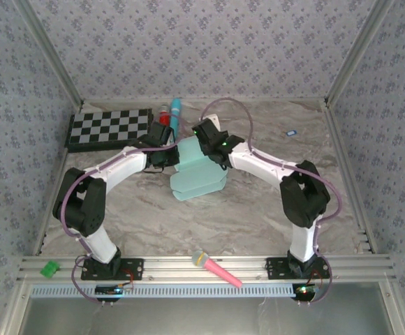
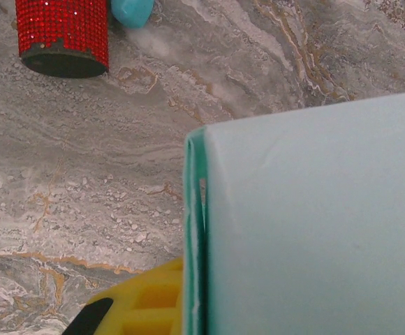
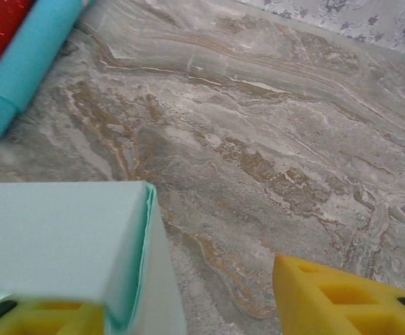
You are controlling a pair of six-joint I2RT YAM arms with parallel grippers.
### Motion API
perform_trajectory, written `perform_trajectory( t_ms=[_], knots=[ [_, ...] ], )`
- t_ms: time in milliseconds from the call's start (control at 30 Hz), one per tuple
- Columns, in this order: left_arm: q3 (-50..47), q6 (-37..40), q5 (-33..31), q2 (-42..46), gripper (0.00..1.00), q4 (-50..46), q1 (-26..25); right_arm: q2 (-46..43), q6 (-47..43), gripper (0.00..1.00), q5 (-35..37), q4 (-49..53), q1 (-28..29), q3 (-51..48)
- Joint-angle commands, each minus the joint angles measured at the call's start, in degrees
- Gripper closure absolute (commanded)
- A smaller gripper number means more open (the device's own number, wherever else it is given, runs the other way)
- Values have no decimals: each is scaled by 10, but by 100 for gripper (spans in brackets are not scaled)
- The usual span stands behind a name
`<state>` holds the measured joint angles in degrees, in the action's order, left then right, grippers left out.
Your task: Fold the paper box
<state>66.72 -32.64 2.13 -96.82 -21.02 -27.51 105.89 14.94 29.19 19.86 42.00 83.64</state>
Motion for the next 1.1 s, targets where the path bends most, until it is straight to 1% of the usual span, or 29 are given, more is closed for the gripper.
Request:
perform_trajectory(
  t_ms=[0,100,167,267,367,567,667,900,1067],
  knots=[
    [18,-19,4,-2,100,1,-1,-60,-15,43,-78,-26,-5,-43],
    [17,-27,4,-1,100,1,-4,-112,-14,42,-154,-60,-17,-88],
    [20,-34,-3,-1,100,-5,-8,-145,0,42,-179,-66,-30,-113],
    [34,-57,-26,-2,100,-35,-17,-189,15,41,-187,-62,-55,-145],
    [52,-99,-58,0,100,-73,-31,-228,26,41,-185,-35,-88,-174],
    [47,-223,-65,12,100,-94,-53,-291,55,42,-172,47,-169,-195],
    [38,-298,-52,17,100,-105,-58,-323,60,42,-182,66,-207,-216],
    [-5,-448,25,29,100,-76,-64,-370,69,42,-227,117,-289,-259],
    [-30,-544,67,36,100,-61,-70,-396,72,42,-278,117,-318,-296]
  ],
)
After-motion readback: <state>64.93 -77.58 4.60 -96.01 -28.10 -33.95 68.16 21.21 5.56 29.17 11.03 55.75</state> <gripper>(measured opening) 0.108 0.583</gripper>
